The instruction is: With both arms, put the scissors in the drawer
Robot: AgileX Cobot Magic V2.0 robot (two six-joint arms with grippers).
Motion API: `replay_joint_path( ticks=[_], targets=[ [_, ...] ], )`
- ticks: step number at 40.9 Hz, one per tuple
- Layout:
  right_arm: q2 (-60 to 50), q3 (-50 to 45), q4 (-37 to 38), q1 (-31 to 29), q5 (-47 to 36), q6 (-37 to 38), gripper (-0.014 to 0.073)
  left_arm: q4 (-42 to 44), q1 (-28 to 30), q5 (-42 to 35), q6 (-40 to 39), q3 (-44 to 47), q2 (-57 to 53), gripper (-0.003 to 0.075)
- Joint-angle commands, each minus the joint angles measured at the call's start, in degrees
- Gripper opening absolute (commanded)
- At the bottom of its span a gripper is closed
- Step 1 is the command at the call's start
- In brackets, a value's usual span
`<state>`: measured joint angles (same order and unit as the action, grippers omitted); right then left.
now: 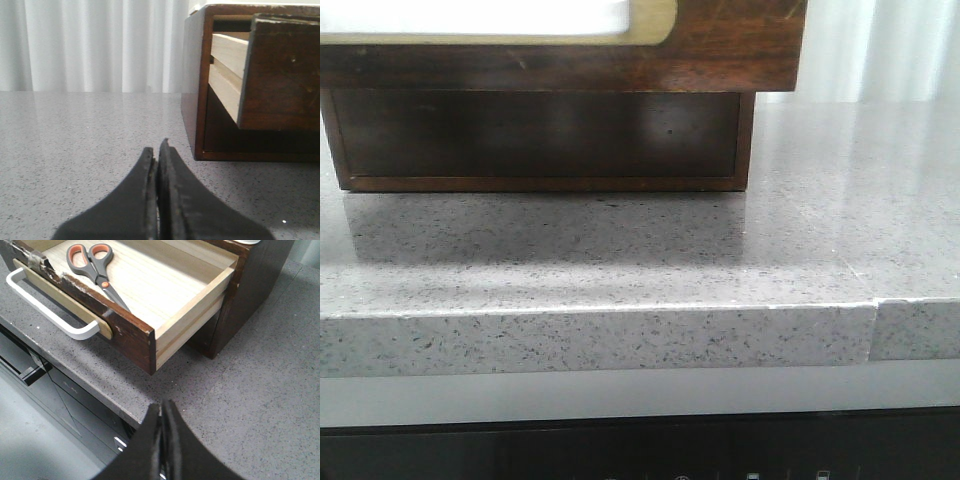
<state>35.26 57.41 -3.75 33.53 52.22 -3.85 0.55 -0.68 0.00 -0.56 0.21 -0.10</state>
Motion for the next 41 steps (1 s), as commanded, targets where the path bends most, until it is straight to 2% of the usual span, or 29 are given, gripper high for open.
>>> replay_joint_path(
  ticks=[1,36,41],
  targets=[
    [0.2,1.4,-0.4,-0.4,-4.4,0.0,-0.0069,-0.5,-0.7,-4.8,-0.8,1.5,-1.2,-0.0020],
    [-0.5,0.6,-0.2,-0.4,-5.0,0.0,-0.0069,-0.5,-0.2,-4.8,-0.8,1.5,-1.2,-0.0020],
    [-3.2,-2.8,1.9,-5.5,-7.4,-0.1,-0.0069,-0.5,-0.2,-4.8,-0.8,1.5,-1.2,-0.0020]
  ],
)
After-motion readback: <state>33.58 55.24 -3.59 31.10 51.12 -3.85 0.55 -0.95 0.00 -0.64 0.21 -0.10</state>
